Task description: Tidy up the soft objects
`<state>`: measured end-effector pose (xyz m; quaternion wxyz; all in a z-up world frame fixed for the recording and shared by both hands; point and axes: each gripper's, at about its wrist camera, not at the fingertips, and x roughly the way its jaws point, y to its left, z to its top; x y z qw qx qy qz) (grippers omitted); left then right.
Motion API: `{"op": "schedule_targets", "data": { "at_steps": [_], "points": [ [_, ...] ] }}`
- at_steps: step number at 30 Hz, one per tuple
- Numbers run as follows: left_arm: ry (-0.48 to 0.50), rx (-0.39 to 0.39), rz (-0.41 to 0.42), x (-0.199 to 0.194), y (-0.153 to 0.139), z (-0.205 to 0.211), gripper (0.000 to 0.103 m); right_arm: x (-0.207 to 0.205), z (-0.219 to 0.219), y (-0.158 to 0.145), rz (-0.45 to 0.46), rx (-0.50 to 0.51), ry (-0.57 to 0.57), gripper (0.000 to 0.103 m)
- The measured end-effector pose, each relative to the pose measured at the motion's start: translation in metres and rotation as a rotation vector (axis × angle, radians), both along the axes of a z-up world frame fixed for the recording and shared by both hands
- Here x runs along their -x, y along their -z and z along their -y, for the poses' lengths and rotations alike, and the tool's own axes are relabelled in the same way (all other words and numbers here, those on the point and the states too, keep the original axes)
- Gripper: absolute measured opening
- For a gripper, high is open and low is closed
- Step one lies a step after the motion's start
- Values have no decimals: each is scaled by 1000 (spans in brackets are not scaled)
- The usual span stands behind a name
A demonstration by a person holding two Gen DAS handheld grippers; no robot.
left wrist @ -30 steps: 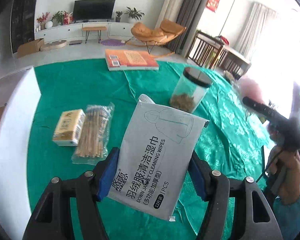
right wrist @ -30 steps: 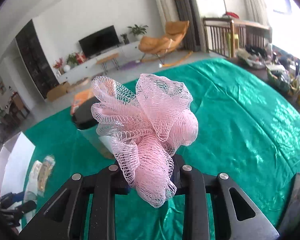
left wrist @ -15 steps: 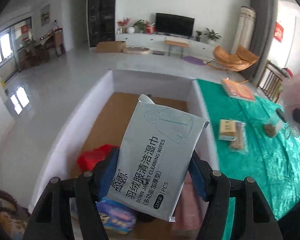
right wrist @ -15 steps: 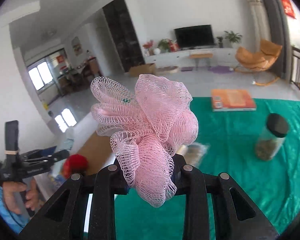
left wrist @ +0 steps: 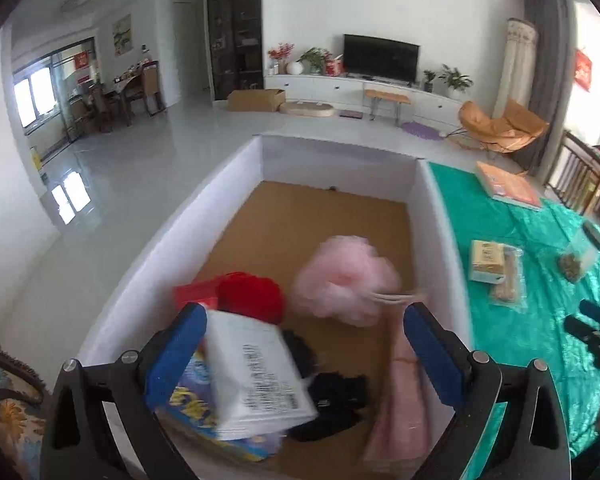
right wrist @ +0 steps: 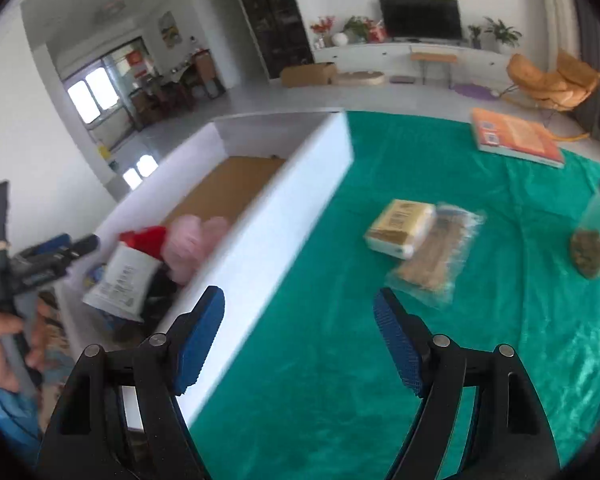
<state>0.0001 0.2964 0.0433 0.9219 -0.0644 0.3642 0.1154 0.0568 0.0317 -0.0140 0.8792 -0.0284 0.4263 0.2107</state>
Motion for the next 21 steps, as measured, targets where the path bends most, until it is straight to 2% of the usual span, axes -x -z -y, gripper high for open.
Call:
{"op": "schedule_targets", "data": {
  "at_steps": [2, 5, 7, 9, 12, 15, 17, 21],
  "points": [
    [103, 27, 25, -8, -6, 43, 99, 0, 48, 21, 16, 102, 81, 80],
    [273, 61, 27, -22, -4, 115, 99, 2, 114, 45, 18, 200, 195, 80],
    [382, 74, -11, -33, 6, 165, 100, 12, 150, 56, 15, 217, 266, 80],
    [450, 65, -61, -46, 27, 209, 100, 16, 172, 59, -31, 195, 328, 80],
    [486, 56, -128, -62, 67, 252, 100, 14, 192, 53, -54, 116, 391, 80],
    [478, 26, -197, -76, 104, 271, 100, 13, 192, 53, -57, 129, 397, 80],
    [475, -19, -205, -78, 118, 273, 100, 12, 191, 58, -77, 129, 393, 80],
    [458, -114, -185, -83, 126, 269, 100, 4, 180, 70, -93, 158, 385, 80]
  ]
}}
